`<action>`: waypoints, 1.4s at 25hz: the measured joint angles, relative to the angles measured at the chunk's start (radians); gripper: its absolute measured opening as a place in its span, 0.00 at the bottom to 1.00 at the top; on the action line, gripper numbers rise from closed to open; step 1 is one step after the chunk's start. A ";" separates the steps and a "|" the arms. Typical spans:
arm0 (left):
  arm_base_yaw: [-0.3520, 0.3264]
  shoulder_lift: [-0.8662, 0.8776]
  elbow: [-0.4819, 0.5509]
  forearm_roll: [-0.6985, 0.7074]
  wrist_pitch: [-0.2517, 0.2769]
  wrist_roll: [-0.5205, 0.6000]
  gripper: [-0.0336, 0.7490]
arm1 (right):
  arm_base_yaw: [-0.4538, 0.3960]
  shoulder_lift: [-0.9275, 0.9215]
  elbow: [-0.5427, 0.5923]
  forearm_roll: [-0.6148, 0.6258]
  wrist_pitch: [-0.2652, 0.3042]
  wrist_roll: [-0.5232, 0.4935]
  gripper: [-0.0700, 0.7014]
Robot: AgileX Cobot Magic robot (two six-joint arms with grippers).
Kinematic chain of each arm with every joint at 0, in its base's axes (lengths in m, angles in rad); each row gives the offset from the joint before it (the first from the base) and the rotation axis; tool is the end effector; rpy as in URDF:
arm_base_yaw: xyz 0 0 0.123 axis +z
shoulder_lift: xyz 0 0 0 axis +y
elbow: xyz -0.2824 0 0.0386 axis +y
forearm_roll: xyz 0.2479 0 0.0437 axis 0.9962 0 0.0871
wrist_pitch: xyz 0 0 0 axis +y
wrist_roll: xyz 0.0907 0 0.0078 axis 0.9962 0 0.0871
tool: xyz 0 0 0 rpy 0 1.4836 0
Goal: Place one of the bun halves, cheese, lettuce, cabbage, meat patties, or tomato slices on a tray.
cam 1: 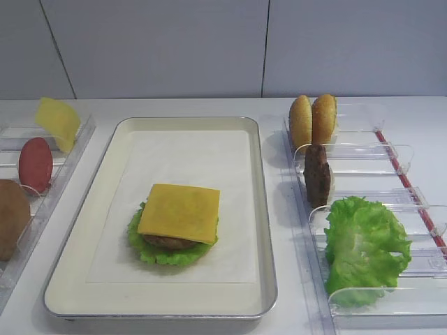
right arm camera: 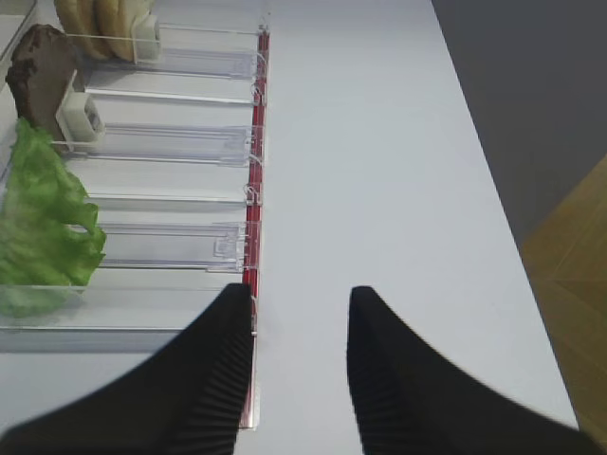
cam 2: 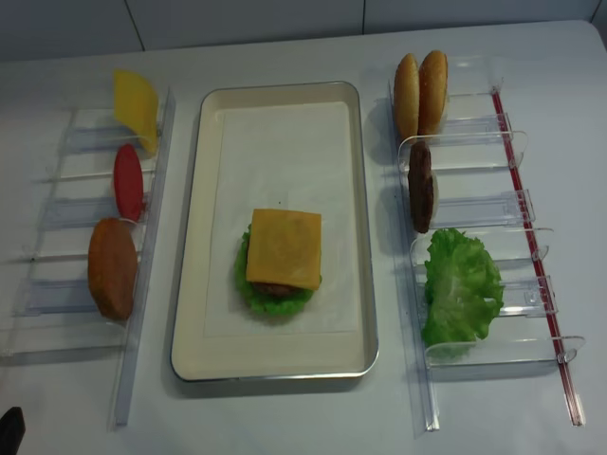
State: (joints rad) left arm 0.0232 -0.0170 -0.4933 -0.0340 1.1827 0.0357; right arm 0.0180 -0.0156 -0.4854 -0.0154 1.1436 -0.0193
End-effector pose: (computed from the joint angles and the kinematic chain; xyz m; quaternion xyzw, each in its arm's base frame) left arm -0.0122 -0.0031 0.2657 0.0073 0.8809 -0.0030 0.4733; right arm -0.0092 -0.0014 0.2665 -0.0157 0.8737 -0.0080 0.4861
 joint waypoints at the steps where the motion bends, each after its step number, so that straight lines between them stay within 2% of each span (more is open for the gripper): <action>1: 0.000 0.000 0.000 0.000 0.000 0.000 0.26 | 0.000 0.000 0.000 0.000 0.000 0.000 0.44; 35: 0.000 0.000 0.000 0.000 -0.002 0.000 0.26 | 0.000 0.000 0.000 0.000 0.000 0.002 0.44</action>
State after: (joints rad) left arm 0.0232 -0.0170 -0.4933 -0.0340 1.1811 0.0357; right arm 0.0180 -0.0156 -0.4854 -0.0154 1.1436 -0.0173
